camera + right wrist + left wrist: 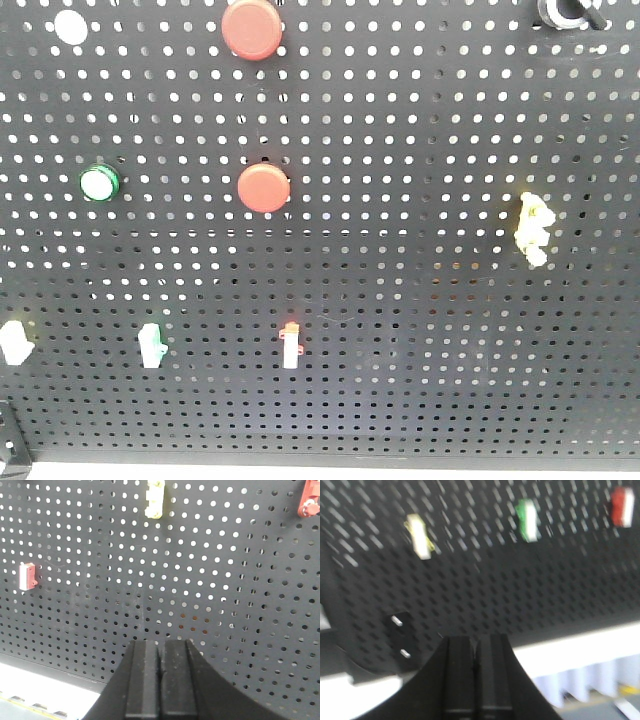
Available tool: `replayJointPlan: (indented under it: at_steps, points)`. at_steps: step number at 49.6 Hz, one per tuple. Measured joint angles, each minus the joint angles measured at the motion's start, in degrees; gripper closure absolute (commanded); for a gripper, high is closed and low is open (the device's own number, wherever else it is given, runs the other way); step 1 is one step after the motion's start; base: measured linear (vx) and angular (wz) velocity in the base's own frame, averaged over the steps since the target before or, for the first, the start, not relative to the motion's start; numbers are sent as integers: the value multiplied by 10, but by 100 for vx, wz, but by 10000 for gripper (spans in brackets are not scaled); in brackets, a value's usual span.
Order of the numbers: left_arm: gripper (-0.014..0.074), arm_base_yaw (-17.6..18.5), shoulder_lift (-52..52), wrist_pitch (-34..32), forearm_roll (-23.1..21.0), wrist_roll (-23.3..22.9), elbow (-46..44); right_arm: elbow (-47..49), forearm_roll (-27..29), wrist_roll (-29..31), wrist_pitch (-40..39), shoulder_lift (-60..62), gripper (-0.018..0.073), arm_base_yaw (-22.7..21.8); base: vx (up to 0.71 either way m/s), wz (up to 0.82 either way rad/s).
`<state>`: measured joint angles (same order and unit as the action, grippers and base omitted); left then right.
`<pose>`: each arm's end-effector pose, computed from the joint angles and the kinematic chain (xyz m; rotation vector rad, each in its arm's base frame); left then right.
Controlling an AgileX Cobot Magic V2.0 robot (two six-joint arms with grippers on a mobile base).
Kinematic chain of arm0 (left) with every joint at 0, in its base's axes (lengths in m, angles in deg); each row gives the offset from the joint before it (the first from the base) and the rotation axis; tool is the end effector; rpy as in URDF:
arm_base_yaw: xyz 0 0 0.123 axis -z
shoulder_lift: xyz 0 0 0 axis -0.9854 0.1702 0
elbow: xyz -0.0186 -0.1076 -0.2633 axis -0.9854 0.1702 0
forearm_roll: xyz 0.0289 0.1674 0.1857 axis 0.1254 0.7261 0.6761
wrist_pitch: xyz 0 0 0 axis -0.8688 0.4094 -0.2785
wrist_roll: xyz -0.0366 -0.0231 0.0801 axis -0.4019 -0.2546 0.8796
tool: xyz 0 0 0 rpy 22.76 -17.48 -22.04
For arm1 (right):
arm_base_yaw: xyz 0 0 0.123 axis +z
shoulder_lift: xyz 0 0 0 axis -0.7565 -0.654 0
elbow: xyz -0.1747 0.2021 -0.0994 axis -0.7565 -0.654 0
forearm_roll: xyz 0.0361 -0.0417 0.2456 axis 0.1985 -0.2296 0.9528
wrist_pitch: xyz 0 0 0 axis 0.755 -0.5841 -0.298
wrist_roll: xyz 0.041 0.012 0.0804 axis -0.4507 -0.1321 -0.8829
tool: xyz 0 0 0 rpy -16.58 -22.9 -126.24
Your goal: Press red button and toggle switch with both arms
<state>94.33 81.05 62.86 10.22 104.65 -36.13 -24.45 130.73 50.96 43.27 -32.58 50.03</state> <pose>0.0637 -0.0139 0.2070 0.2471 1.4890 -0.0967 0.0453 0.0222 0.2770 -0.2800 1.4734 0.1058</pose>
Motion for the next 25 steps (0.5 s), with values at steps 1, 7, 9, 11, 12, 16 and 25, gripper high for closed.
replayJointPlan:
  at_steps: [1,7,9,11,12,16,25]
  points:
    - [594,-5,-10,5,5,-3,0,0,0,0,0,0,562,0,0,0]
    - [594,-28,-55,29,27,-13,0,0,0,0,0,0,562,0,0,0]
    - [594,-30,-60,31,30,-15,0,0,0,0,0,0,562,0,0,0]
    - [594,-32,-63,32,33,-15,0,0,0,0,0,0,562,0,0,0]
    - [594,-33,-64,36,34,-15,0,0,0,0,0,0,562,0,0,0]
    - [594,-34,-64,46,36,-16,0,0,0,0,0,0,562,0,0,0]
    - [594,-34,-64,54,37,-17,0,0,0,0,0,0,562,0,0,0]
